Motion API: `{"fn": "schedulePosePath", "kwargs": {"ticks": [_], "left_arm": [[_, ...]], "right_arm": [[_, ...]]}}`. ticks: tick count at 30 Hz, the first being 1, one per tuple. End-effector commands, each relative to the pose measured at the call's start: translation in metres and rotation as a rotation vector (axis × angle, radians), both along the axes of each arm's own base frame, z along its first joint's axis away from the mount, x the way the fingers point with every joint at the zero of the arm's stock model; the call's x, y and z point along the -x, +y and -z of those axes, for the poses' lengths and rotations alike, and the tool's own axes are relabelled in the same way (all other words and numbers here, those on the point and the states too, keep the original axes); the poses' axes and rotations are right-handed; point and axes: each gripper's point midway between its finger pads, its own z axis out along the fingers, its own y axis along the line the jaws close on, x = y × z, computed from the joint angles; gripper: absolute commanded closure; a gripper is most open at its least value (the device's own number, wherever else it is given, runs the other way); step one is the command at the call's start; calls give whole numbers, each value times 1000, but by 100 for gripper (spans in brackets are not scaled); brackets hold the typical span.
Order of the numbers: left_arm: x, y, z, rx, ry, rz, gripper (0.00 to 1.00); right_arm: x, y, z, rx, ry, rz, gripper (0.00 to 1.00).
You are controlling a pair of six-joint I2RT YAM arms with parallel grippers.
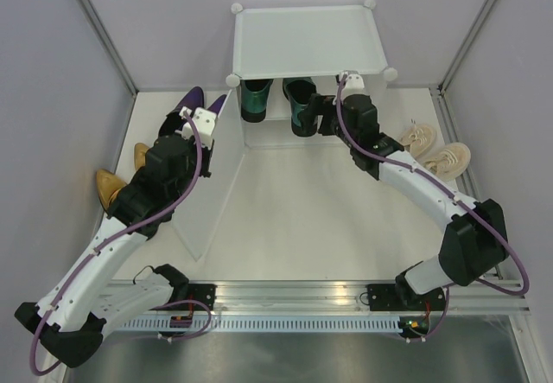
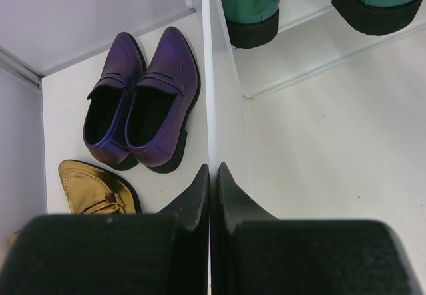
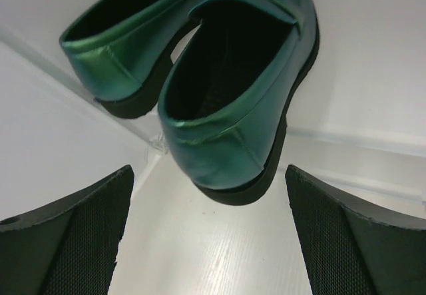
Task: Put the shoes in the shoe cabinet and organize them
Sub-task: Place the shoe in the shoe cabinet.
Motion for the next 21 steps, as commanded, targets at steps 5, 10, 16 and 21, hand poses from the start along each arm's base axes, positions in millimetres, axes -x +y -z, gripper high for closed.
{"fn": "schedulePosePath", "kwargs": {"ticks": [5,10,16,21], "left_arm": [[12,-22,22,-16,74,128,98],[12,-22,23,-18,73,127,98],[12,-22,24,-20,76,127,98],[13,-22,24,-20,79,129,98]], "right_arm": [[8,13,2,141,-123,-43,2],[-2,17,19,156,-107,-39,2],[-19,19,29,180,-96,1,2],[-30,25,28,185,-101,6,7]]}}
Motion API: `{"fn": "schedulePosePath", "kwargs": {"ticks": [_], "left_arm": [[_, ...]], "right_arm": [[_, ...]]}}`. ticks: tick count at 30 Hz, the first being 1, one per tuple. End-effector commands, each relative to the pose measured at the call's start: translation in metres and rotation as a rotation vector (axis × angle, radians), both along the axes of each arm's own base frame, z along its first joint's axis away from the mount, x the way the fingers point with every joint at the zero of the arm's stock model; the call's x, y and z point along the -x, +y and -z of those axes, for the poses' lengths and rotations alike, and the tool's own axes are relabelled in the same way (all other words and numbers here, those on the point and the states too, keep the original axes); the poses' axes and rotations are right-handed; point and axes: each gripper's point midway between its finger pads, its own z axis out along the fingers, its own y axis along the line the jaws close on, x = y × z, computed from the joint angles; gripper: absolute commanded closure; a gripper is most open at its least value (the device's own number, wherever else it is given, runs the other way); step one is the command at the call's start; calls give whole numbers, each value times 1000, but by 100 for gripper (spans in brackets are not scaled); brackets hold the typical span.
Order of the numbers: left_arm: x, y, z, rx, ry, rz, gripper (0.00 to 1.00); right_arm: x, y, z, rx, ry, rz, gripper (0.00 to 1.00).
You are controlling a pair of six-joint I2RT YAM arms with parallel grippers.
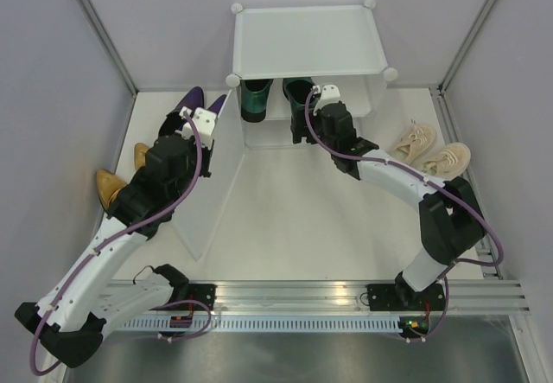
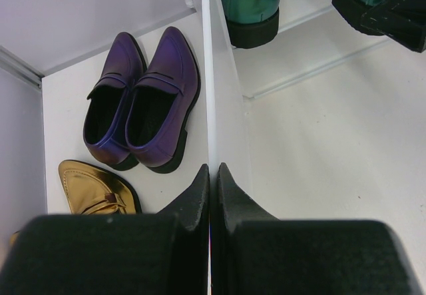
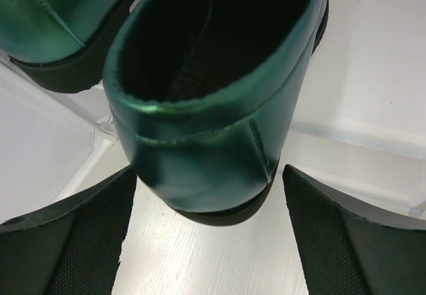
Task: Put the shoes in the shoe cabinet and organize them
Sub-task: Place the shoe in the shoe cabinet.
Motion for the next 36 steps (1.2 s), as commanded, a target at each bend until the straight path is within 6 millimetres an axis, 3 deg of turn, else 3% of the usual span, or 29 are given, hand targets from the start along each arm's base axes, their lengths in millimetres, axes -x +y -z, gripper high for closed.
{"fn": "schedulePosePath", "kwargs": {"ticks": [1,9,15,23,36], "left_arm": [[13,-22,24,-20,77,130,98],[13,-22,22,-16,72,132,98],[14,-23,23,-15,75,136,98],[14,-23,22,-17,73,138,98],[15,-24,23,-20,73,142,98]], "right_arm": [[-20,6,-40,-36,-102,17,9],[-31,7,-50,-57,-118,56,34],[-36,6,-60,-81,-138,87,45],[-47,8,-77,-113,-175,111,46],[-63,21,-75,-119,-197,89,46]]}}
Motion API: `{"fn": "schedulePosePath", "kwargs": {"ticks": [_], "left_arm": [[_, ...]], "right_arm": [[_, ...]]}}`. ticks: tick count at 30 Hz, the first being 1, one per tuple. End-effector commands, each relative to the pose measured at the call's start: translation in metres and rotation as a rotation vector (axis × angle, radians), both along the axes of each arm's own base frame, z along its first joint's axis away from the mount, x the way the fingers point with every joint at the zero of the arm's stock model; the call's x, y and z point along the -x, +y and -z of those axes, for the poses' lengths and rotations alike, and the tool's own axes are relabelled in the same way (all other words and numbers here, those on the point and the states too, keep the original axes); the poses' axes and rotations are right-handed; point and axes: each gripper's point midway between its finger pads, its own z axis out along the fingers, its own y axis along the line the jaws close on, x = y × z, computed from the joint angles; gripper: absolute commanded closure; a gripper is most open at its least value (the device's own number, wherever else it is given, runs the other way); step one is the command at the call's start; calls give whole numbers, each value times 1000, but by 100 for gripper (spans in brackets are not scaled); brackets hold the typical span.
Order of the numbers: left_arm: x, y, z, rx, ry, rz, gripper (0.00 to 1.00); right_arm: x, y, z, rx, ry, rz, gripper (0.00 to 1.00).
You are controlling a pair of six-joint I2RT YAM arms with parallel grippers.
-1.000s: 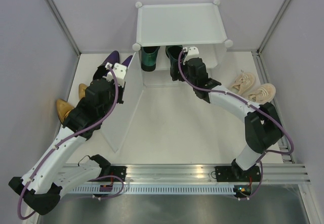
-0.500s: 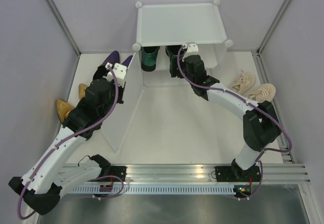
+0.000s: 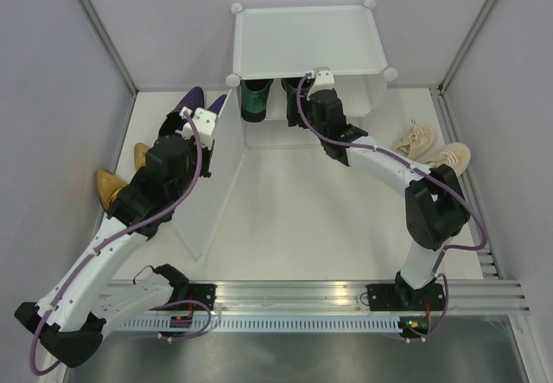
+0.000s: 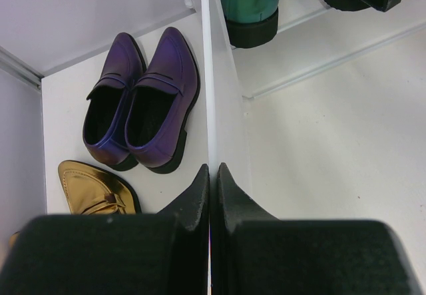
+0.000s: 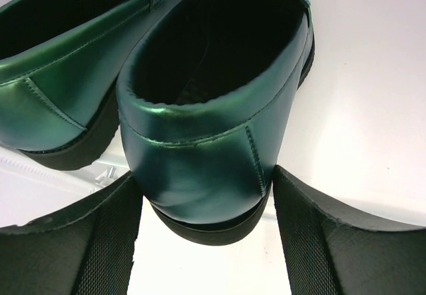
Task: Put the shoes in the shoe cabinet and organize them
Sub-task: Place the shoe in the shoe cabinet.
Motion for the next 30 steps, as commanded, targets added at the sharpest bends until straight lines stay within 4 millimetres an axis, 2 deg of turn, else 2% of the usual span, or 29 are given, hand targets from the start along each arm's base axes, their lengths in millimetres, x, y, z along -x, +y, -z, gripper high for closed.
{"fn": "schedulePosePath", "kwargs": {"ticks": [1,12,23,30], "left_arm": [[15,-24,22,-20,73,143,98],[15,-25,24,-22,77,147,98],[16,-26,22,-17,71,157,98],[17,-27,21,-14,71,160,98]], "right_arm": [[-17,12,-52,-96,-148,-13,46],[-21,30,-32,-79,-135,-57,46],[-21,50,-29,-67,-142,-87,47],[-25,55,-26,-64,-142,-85,47]]}}
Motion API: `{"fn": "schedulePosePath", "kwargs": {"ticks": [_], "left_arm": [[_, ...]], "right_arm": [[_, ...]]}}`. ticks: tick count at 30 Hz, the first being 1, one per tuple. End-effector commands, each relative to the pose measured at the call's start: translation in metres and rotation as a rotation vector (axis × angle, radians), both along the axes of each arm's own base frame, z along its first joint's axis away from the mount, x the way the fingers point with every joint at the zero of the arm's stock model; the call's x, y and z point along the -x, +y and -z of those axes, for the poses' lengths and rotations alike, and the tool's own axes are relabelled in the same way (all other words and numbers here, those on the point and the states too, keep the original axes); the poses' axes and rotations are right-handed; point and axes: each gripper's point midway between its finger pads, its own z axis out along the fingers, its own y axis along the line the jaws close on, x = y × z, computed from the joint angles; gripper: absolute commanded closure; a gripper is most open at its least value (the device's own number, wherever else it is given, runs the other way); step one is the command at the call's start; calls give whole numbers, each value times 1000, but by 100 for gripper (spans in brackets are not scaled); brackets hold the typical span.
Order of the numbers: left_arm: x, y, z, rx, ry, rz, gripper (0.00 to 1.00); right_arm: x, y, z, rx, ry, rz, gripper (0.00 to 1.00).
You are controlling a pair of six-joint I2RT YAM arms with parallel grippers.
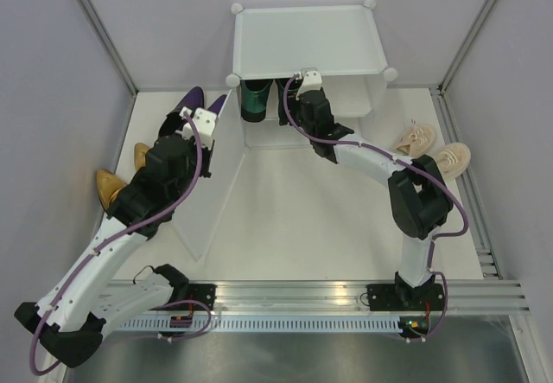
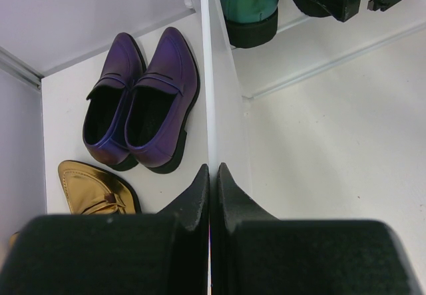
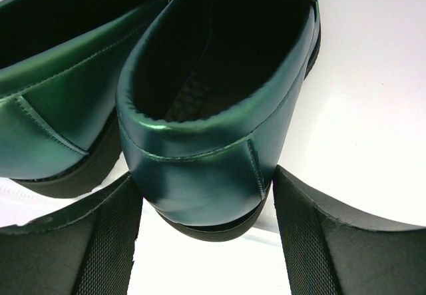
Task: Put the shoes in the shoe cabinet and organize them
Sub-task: Place the shoe in the shoe cabinet.
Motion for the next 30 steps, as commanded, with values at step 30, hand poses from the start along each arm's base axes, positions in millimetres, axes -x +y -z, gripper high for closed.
{"fn": "schedulePosePath", "kwargs": {"ticks": [30], "left_arm": [[21,-30,19,-8,65,179,98]], "right_arm": [[-5,52,-28,-125,-80,-72,46]]}}
